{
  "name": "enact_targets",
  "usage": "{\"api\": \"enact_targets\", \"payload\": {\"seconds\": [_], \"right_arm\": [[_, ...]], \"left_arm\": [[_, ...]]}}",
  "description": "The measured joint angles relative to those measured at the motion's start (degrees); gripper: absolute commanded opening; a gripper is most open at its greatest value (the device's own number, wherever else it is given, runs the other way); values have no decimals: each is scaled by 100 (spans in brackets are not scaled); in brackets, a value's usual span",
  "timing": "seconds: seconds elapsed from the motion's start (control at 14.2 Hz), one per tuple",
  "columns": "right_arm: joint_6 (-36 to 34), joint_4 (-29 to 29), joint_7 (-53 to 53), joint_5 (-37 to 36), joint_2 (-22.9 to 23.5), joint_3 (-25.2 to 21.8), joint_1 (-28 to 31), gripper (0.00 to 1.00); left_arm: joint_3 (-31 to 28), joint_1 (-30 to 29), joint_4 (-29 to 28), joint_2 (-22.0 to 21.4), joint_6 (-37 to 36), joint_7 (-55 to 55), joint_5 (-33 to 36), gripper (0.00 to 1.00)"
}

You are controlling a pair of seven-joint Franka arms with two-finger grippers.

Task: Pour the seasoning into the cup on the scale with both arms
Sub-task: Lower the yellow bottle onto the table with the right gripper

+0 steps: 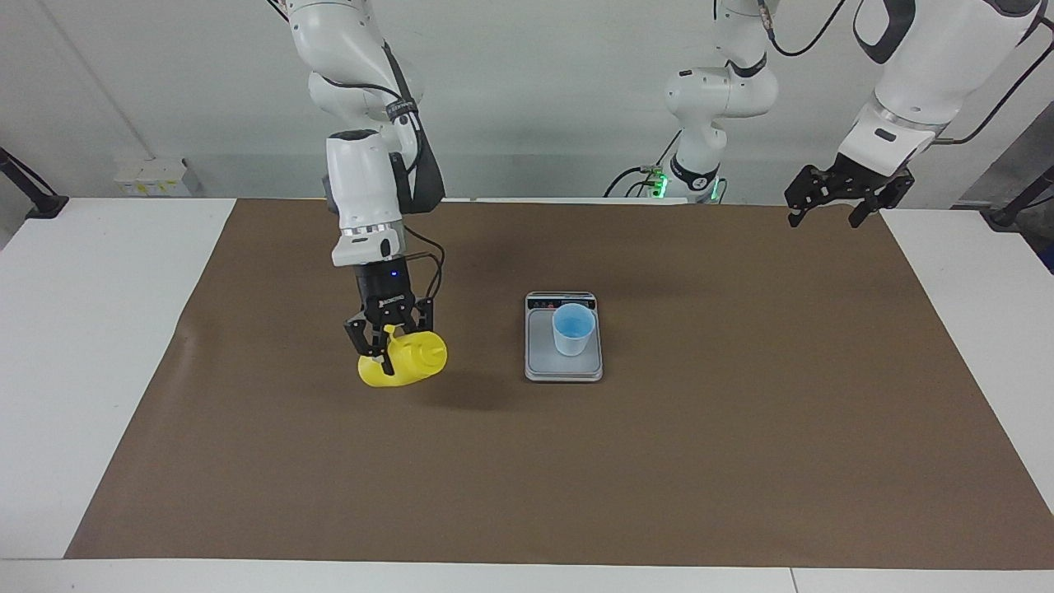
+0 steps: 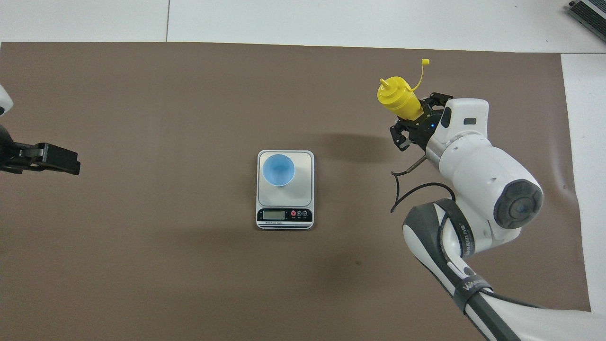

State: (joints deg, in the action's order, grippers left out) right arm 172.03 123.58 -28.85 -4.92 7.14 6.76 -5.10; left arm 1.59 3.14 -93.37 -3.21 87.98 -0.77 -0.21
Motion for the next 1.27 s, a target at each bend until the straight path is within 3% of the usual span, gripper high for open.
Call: {"api": "enact_targets", "payload": {"seconds": [0.35, 0.56, 0.99, 1.27], "right_arm": [[-365, -2, -1803, 1775, -117, -1, 154, 28], [-702, -3, -3264, 3223, -245, -3, 253, 28], [-1221, 7, -5401, 4994, -351, -9, 787, 28], [-1836, 58, -7476, 6692, -350, -11, 1181, 28]], "left_arm": [[0, 0, 0, 0, 0, 0, 0, 100], [0, 0, 0, 0, 0, 0, 0, 100], [0, 0, 0, 0, 0, 0, 0, 100], [0, 0, 0, 0, 0, 0, 0, 100]]}}
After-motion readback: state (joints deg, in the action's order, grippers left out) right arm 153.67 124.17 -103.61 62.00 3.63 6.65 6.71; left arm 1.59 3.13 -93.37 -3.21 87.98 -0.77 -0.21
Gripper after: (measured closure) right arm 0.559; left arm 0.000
